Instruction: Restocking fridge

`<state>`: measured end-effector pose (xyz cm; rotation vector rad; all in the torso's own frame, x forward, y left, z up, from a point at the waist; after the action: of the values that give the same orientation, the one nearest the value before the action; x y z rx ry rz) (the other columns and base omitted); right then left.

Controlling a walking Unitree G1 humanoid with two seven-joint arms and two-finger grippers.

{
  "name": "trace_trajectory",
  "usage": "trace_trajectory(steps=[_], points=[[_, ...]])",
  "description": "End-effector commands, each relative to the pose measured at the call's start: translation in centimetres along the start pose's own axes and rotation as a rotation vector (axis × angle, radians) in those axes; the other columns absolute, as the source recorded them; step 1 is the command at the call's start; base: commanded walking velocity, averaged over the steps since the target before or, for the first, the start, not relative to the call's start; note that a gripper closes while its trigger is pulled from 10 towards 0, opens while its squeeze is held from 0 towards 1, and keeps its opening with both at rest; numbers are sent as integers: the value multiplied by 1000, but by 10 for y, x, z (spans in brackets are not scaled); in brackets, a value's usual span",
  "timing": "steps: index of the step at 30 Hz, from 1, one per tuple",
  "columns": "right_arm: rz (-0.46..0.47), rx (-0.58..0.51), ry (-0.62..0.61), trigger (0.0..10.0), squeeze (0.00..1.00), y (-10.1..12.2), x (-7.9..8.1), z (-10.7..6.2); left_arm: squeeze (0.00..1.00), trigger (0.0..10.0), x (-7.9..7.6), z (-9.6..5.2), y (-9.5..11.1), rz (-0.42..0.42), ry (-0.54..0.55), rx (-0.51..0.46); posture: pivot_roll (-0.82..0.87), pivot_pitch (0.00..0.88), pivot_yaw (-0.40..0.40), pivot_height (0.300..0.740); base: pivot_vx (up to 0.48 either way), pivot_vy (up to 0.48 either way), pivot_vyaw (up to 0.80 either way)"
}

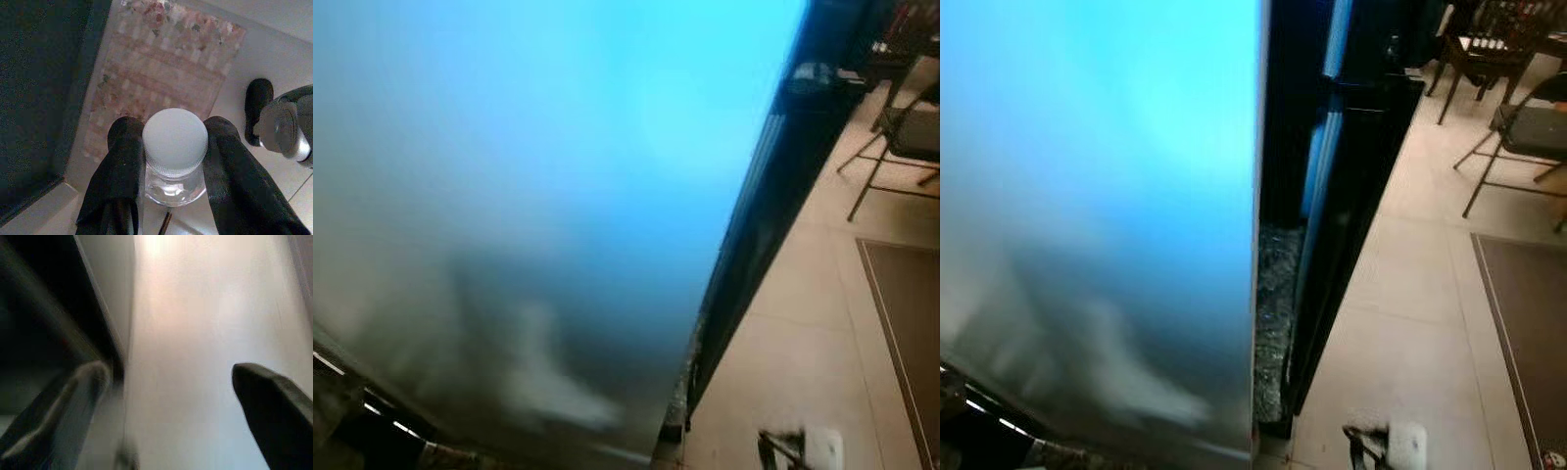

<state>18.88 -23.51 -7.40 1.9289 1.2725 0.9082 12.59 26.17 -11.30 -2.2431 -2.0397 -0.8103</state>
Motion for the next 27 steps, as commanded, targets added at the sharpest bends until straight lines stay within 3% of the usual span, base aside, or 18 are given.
trace_trajectory(steps=[1,4,7,11,13,19,23,27], points=[[-138,-352,202,10000,0,79,47,14,0,10000,-1,0,-5,5,-5,18,-68,0,10,740,0,0,0],[-185,-445,291,10000,0,96,67,5,0,10000,-1,0,-6,0,-2,20,-62,0,5,740,0,0,0],[-155,-420,403,10000,0,92,82,-4,0,10000,1,-1,-8,-18,4,27,-44,0,-15,740,0,0,0],[-170,-400,477,10000,0,87,87,-14,0,10000,5,-1,-12,-25,8,35,-43,0,-23,740,0,0,0],[-152,-356,588,10000,0,82,93,-32,0,10000,11,-1,-19,-24,12,50,-52,0,-27,740,0,0,0],[-151,-317,669,10000,0,83,100,-59,0,10000,13,-3,-31,-22,14,70,-54,0,-36,740,0,0,0],[-164,-344,655,10000,0,88,101,-60,0,10000,13,-3,-32,-18,13,71,-59,0,-37,740,0,0,0],[-171,-432,511,10000,0,112,97,-51,0,10000,9,-3,-32,-17,10,67,-41,0,-47,740,0,0,0]])
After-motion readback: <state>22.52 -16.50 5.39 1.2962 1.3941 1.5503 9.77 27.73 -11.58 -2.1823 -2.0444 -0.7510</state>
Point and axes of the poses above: a point about 5 cm out from each wrist's last joint towards the gripper, its own z axis pointing out of the wrist towards the gripper, its own y axis along the axis of the wrist's last joint, x = y × z, the point moved 2 cm from there along z, pointing out of the wrist towards the gripper, and after that the axes turned 14 degrees about z, right-handed, at the moved point
